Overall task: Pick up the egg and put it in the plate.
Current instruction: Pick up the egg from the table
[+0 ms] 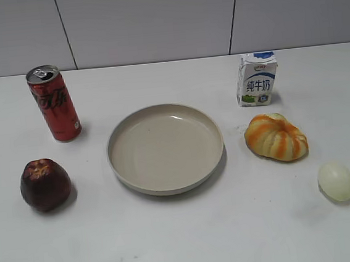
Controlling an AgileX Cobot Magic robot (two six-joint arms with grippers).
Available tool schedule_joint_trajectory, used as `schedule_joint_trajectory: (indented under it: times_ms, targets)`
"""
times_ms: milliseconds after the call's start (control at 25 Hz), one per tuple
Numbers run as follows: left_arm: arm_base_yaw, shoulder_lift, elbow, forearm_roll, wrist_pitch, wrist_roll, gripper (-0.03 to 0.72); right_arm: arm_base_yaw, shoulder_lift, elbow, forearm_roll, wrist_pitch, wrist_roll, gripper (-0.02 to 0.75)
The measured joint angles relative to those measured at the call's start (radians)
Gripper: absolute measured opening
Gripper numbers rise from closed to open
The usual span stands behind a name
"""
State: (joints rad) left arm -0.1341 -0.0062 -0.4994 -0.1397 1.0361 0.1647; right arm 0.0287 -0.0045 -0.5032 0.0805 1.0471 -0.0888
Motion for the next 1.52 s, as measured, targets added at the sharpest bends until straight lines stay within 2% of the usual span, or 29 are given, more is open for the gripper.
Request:
schedule_joint_trajectory:
  times_ms: [480, 640, 920, 1360, 1520]
  targets:
    - [0.000, 0.000, 0.000, 0.000, 0.000, 0.000, 0.231, 0.000, 0.006, 0.000, 0.000, -0.001, 0.000, 0.540]
    - [0.000, 0.000, 0.000, 0.000, 0.000, 0.000, 0.231, 0.000, 0.100, -0.016, -0.002, -0.051, 0.000, 0.539]
    - [0.000, 0.000, 0.000, 0.000, 0.000, 0.000, 0.231, 0.000, 0.448, -0.048, 0.067, -0.212, 0.000, 0.539]
    - [0.000, 0.000, 0.000, 0.000, 0.000, 0.000, 0.231, 0.000, 1.114, -0.199, 0.192, -0.197, -0.049, 0.541]
    - [0.000, 0.000, 0.000, 0.000, 0.000, 0.000, 0.231, 0.001, 1.311, -0.266, 0.229, -0.198, -0.101, 0.578]
